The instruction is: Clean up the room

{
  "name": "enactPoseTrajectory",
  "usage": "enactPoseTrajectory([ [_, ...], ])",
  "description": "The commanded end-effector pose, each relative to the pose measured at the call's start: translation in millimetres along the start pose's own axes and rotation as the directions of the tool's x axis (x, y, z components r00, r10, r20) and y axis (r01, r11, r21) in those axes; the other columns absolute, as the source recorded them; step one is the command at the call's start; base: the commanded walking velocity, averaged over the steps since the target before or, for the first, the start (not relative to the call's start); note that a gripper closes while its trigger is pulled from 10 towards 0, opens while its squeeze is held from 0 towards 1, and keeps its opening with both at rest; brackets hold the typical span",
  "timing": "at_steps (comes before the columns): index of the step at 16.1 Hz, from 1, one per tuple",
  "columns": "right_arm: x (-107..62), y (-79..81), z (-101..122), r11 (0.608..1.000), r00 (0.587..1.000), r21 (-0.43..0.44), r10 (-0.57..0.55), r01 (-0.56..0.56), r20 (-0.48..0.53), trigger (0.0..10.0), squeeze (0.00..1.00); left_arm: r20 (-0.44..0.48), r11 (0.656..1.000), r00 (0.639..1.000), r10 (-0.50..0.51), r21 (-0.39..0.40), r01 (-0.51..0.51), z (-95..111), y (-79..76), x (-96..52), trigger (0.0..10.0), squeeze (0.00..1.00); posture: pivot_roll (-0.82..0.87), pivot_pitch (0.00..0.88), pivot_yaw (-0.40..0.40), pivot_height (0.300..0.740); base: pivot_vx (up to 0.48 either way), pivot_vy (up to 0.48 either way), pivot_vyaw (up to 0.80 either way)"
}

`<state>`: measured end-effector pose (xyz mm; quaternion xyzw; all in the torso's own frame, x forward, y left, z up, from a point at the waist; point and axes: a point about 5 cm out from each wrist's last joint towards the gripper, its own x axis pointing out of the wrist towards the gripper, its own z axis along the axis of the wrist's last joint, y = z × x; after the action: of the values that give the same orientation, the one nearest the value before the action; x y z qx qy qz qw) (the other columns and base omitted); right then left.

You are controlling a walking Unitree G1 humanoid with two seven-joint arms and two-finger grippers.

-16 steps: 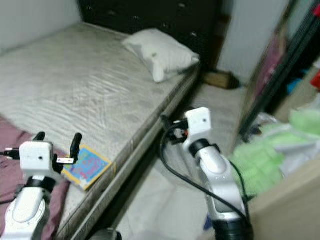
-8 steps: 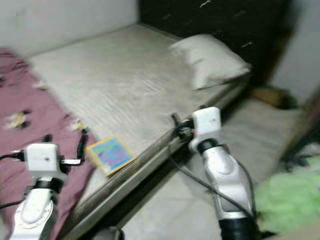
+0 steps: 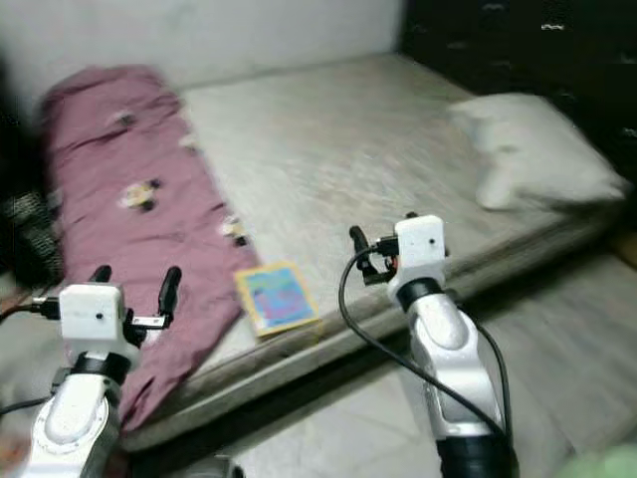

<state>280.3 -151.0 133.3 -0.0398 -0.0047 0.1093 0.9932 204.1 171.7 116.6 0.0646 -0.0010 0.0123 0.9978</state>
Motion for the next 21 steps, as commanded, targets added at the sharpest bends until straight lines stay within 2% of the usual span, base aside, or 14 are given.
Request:
enactPoseTrajectory([
  [1, 3.1, 3.0, 3.6, 1.000, 1.000, -0.007, 0.013, -0.013, 0.016, 10.0, 0.00, -0.004, 1.000, 1.000, -0.001, -0.001, 0.001, -0.3, 1.7, 0.0, 10.0, 0.00, -0.04, 0.000, -0.056, 0.740, 0.000, 0.000, 0.80],
  [10, 2.2, 2.1, 3.2, 1.000, 1.000, -0.014, 0.001, 0.000, 0.022, 10.0, 0.00, 0.004, 0.999, 1.000, -0.031, -0.020, 0.031, 0.7, -1.4, 1.0, 10.0, 0.00, -0.04, 0.000, -0.054, 0.740, 0.000, 0.000, 0.80],
  [14, 7.4, 2.5, 6.1, 1.000, 0.999, -0.005, 0.000, 0.001, 0.035, 10.0, 0.00, 0.016, 0.999, 0.999, -0.031, -0.030, 0.032, 3.3, -0.7, 4.1, 10.0, 0.00, -0.04, 0.000, -0.057, 0.740, 0.000, 0.000, 0.75],
  [16, 5.7, 3.6, 4.6, 1.000, 0.999, 0.026, 0.000, -0.001, 0.035, 10.0, 0.00, 0.021, 0.998, 0.999, -0.041, -0.036, 0.042, 4.0, -2.2, 3.3, 10.0, 0.00, -0.04, 0.000, -0.058, 0.740, 0.000, 0.000, 0.00],
  [21, 5.4, 2.6, 4.1, 1.000, 0.999, 0.016, -0.016, 0.016, 0.035, 10.0, 0.00, 0.036, 0.996, 0.997, -0.075, -0.050, 0.077, 5.7, -4.9, 3.0, 10.0, 0.00, -0.04, 0.000, -0.054, 0.740, 0.299, 0.000, 0.00],
])
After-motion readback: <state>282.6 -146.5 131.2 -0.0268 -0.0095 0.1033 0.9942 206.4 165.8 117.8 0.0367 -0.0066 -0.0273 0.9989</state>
